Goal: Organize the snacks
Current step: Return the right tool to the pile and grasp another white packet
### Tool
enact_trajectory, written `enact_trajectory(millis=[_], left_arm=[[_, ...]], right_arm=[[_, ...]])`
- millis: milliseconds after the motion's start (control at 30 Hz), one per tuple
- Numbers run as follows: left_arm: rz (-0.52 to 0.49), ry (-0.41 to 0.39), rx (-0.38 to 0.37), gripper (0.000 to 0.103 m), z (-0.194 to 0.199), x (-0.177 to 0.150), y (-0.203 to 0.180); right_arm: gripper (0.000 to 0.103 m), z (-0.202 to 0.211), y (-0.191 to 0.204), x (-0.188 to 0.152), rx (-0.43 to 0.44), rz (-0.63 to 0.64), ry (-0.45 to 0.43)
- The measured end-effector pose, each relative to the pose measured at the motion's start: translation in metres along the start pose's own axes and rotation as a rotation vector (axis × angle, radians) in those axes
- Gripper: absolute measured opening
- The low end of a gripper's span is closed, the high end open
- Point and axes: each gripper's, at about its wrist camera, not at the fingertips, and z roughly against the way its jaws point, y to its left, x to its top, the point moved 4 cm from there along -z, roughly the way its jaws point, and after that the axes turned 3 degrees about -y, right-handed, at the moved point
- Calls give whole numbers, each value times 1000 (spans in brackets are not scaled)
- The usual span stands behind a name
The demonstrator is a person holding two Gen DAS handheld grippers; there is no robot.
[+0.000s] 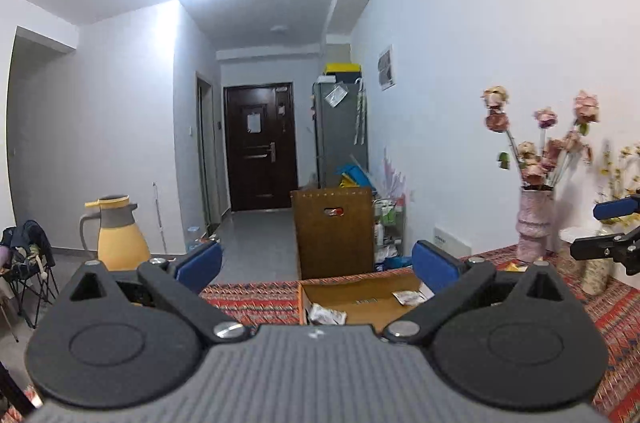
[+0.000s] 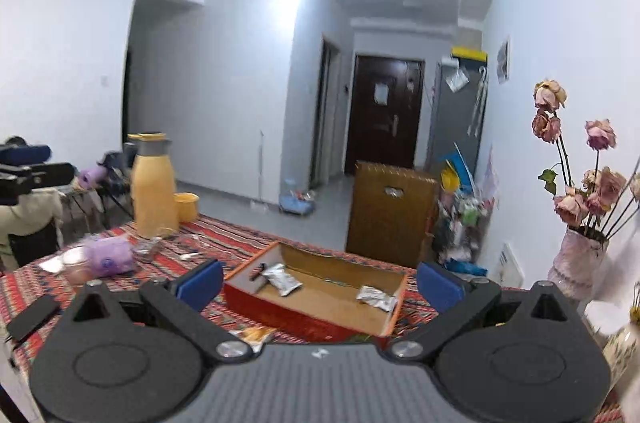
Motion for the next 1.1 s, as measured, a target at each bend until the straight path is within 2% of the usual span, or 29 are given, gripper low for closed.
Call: enact_trajectory(millis=[133, 233, 333, 433, 567, 633, 700, 800, 967, 1100], left_arm=[[-22, -21, -25, 103, 44, -45, -3], [34, 18, -31, 103, 66, -85, -3], [51, 69, -93, 103, 79, -126, -11], [51, 113, -38, 103, 79, -158, -19], [64, 195, -94, 103, 67, -181, -23], [52, 218, -100, 103, 59, -186, -22], [33, 222, -94, 103, 54, -191, -22], [46, 234, -87, 103, 44, -197, -23], [58, 261, -118, 103, 27, -208, -31], [63, 306, -136, 103, -11, -223, -48]], right_arm=[[103, 41, 18, -46, 31, -23, -48], [103, 60, 27, -81, 33, -72, -71], [103, 67, 36, -120, 21, -79, -91], [103, 63, 44, -163, -56, -121, -65], [103, 62, 49, -210, -164, -177, -45], [103, 60, 47, -224, -164, -223, -37], [103, 58, 45, -233, -125, -262, -19], [103, 52, 41, -236, -120, -305, 0], [103, 38, 38, -242, -140, -307, 45], [102, 28, 34, -244, -159, -296, 62]])
